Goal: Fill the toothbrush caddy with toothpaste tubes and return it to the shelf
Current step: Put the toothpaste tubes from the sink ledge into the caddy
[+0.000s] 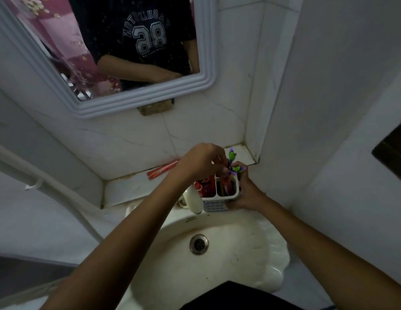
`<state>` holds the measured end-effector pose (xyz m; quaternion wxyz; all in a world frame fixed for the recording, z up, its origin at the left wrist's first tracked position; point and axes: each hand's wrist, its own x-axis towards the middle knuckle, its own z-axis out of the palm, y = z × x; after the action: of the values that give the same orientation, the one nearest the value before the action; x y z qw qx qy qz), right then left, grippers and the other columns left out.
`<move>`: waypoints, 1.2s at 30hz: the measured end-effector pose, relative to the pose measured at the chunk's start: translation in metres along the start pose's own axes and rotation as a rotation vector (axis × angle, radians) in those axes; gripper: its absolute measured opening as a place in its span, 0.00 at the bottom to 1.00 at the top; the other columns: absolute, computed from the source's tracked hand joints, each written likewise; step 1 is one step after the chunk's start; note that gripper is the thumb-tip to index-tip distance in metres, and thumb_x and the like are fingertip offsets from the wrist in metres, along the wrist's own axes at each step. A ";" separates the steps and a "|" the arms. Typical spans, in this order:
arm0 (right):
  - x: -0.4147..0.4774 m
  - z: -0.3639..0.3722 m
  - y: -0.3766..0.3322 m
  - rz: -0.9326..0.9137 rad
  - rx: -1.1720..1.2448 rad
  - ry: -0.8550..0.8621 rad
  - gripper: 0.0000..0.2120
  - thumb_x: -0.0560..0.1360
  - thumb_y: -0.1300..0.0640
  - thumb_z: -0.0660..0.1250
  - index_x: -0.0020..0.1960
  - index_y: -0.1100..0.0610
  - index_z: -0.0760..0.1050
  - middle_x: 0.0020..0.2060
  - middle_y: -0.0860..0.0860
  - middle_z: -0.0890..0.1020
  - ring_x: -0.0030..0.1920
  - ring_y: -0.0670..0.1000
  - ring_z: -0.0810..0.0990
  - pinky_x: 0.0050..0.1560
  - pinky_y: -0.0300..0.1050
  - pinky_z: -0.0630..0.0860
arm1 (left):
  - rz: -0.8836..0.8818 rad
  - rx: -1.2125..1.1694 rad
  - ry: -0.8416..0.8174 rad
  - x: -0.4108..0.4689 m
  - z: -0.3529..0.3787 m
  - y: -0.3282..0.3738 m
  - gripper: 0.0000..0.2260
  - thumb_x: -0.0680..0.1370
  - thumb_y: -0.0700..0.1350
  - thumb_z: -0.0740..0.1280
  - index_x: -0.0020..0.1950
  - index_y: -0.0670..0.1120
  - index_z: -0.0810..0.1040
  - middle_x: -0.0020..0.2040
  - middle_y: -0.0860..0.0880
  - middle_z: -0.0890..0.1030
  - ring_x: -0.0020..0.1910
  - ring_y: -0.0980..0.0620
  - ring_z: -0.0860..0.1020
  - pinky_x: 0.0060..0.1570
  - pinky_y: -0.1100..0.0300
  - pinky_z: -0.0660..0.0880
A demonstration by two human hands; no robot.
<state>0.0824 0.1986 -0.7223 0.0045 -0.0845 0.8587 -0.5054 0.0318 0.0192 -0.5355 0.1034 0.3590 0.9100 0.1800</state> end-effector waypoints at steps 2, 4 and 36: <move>0.000 0.001 -0.003 0.004 0.015 0.017 0.56 0.59 0.58 0.82 0.71 0.37 0.46 0.67 0.47 0.67 0.64 0.46 0.74 0.63 0.44 0.73 | -0.027 -0.033 0.033 0.001 -0.002 -0.010 0.08 0.74 0.49 0.71 0.50 0.49 0.83 0.47 0.52 0.86 0.44 0.56 0.82 0.47 0.53 0.81; 0.000 0.004 0.000 -0.031 0.010 0.004 0.56 0.60 0.55 0.80 0.73 0.47 0.43 0.70 0.54 0.65 0.67 0.51 0.73 0.66 0.42 0.71 | -0.095 -0.050 0.106 -0.001 -0.008 -0.029 0.07 0.75 0.50 0.70 0.51 0.51 0.82 0.47 0.54 0.85 0.43 0.57 0.82 0.46 0.53 0.81; -0.005 0.004 0.002 -0.007 0.043 0.018 0.57 0.59 0.66 0.83 0.73 0.45 0.49 0.70 0.59 0.67 0.66 0.51 0.74 0.67 0.51 0.75 | -0.618 -0.457 0.552 -0.049 -0.002 -0.148 0.07 0.70 0.43 0.74 0.47 0.49 0.84 0.45 0.46 0.85 0.45 0.45 0.83 0.47 0.53 0.79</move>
<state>0.0876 0.1972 -0.7261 -0.0030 -0.0827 0.8473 -0.5246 -0.0246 -0.1158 -0.5901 -0.0173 -0.0218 0.9047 0.4251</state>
